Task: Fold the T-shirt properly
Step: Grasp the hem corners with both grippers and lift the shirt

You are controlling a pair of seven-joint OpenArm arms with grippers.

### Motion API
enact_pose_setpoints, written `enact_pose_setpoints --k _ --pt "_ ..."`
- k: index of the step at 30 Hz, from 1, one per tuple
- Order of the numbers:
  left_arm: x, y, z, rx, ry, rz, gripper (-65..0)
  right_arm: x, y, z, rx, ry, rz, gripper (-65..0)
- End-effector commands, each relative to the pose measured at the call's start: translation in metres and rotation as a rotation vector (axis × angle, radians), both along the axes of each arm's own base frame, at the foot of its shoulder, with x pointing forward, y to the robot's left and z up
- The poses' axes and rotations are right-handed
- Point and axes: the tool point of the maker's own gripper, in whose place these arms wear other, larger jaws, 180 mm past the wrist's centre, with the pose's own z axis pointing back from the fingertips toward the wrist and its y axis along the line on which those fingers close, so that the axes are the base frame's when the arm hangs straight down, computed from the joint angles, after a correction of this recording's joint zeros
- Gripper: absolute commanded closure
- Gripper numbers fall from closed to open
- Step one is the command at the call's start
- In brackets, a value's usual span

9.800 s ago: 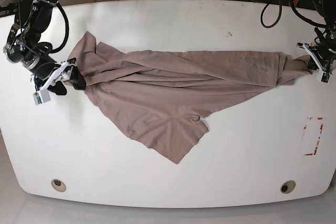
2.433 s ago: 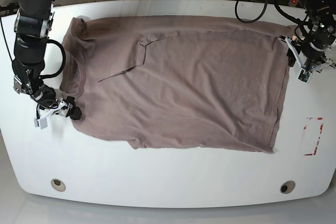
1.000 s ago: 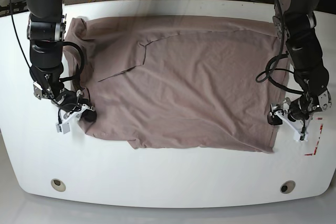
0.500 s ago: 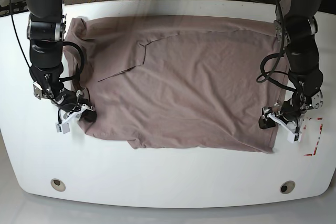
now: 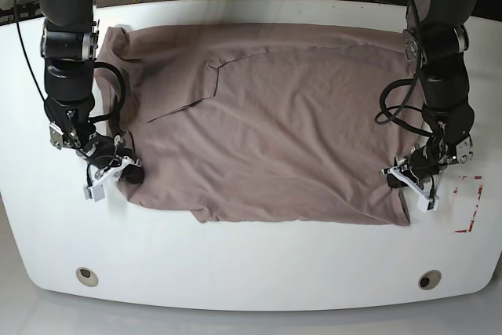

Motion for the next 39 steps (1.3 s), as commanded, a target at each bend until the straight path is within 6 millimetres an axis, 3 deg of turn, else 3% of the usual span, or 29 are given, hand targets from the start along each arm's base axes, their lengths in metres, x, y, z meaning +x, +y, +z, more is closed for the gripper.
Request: enact_pose_setpoints --k 1,5,7,16,20,26,31,39 --pt "-0.003 0.004 -0.003 0.035 0.041 -0.014 -0.6 0.021 -0.004 0.035 -0.003 -0.109 0.009 0.0" --pt "0.001 0.009 0.004 0.051 0.020 0.004 -0.4 0.022 0.001 0.039 -0.013 -0.130 0.029 0.0" --pt "0.009 0.018 0.018 0.080 -0.017 0.046 -0.4 0.022 0.001 0.040 -0.014 -0.132 0.030 0.0" --pt "-0.001 0.030 0.028 0.152 -0.051 0.078 -0.7 0.021 -0.002 0.039 -0.017 -0.129 0.027 0.0" --pt "0.005 0.032 0.052 0.188 -0.087 0.063 -0.6 0.028 -0.004 0.050 -0.023 -0.151 0.027 0.0" --pt "0.016 0.033 0.112 0.271 -0.189 0.042 -0.6 0.054 -0.021 0.095 -0.075 -0.194 0.046 0.0" --pt "0.017 0.030 0.159 0.344 -0.280 0.021 -0.4 0.075 -0.014 0.161 -0.167 -0.305 0.133 0.0" --pt "0.011 0.016 0.256 0.477 -0.516 -0.009 -0.4 0.096 -0.005 0.272 -0.313 -0.470 0.215 0.0"
